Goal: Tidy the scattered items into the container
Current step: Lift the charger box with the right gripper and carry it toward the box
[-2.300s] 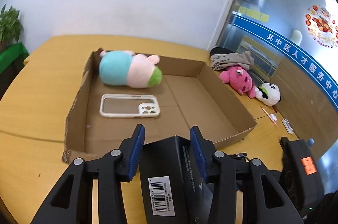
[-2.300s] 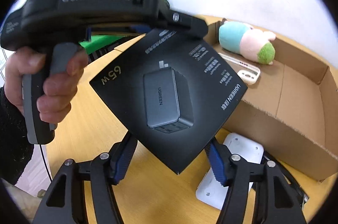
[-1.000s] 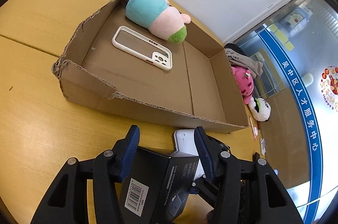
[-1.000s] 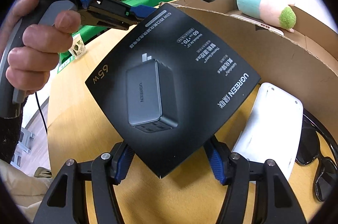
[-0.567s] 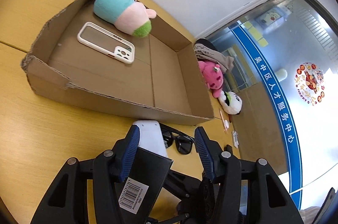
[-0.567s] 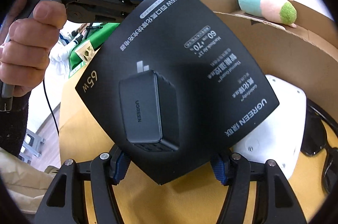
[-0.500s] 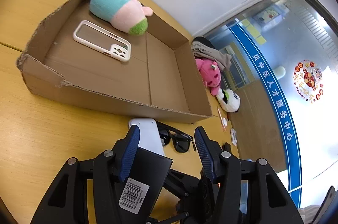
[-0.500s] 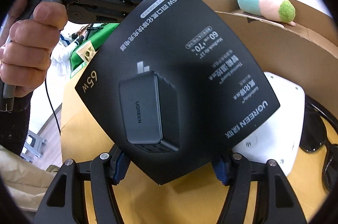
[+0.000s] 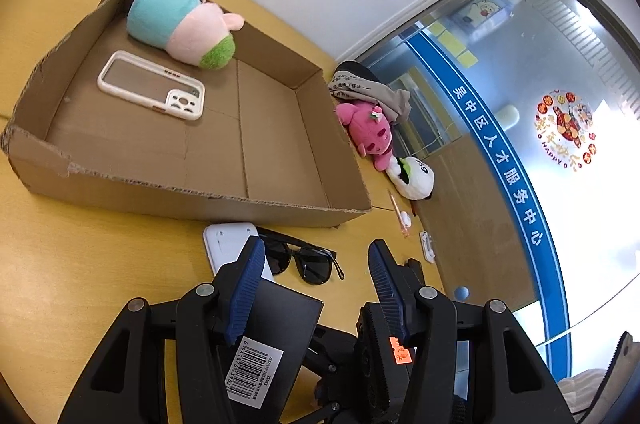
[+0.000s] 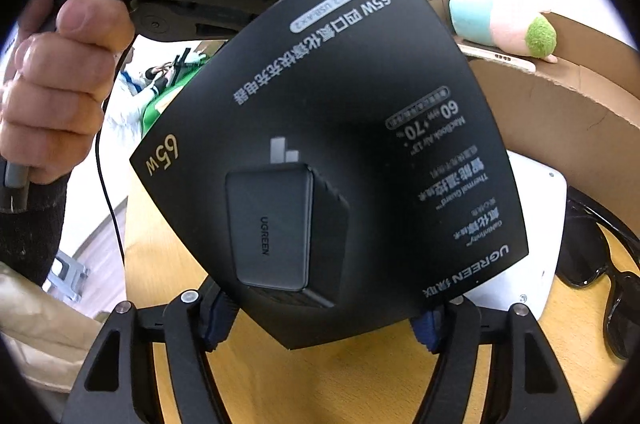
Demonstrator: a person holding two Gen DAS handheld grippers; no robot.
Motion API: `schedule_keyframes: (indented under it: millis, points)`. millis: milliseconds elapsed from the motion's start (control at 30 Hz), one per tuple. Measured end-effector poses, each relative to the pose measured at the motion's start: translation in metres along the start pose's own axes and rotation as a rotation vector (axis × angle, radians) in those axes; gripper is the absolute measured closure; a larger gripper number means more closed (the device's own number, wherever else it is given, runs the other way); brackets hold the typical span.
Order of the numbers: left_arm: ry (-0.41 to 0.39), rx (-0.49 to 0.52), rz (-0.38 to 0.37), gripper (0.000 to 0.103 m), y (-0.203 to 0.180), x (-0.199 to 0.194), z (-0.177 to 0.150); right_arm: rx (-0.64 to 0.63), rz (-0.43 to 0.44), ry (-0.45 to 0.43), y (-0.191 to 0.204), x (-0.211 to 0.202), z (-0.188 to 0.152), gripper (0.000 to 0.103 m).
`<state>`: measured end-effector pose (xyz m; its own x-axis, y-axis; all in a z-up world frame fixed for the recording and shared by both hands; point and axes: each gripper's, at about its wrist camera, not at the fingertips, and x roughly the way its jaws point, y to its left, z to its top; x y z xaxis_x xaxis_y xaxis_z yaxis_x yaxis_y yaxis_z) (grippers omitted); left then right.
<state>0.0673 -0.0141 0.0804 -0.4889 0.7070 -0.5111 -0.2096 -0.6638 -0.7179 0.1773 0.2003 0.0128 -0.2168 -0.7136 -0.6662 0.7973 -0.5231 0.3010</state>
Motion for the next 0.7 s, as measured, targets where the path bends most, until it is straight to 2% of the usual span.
schedule_keyframes:
  millis: [300, 467, 600, 700]
  points:
    - [0.001, 0.142, 0.050, 0.047, -0.035, 0.005, 0.033, 0.031, -0.046, -0.034, -0.017, -0.036, 0.018, 0.041]
    - [0.019, 0.203, 0.078, 0.047, -0.040, 0.016, 0.039, 0.049, -0.049, -0.056, -0.029, -0.051, 0.012, 0.042]
    - [0.037, 0.196, 0.085, 0.047, -0.028, 0.024, 0.034, 0.065, -0.040, -0.018, -0.035, -0.057, 0.000, 0.045]
    - [0.049, 0.139, 0.054, 0.047, -0.005, 0.025, 0.023, 0.062, -0.038, 0.048, -0.033, -0.056, -0.013, 0.046]
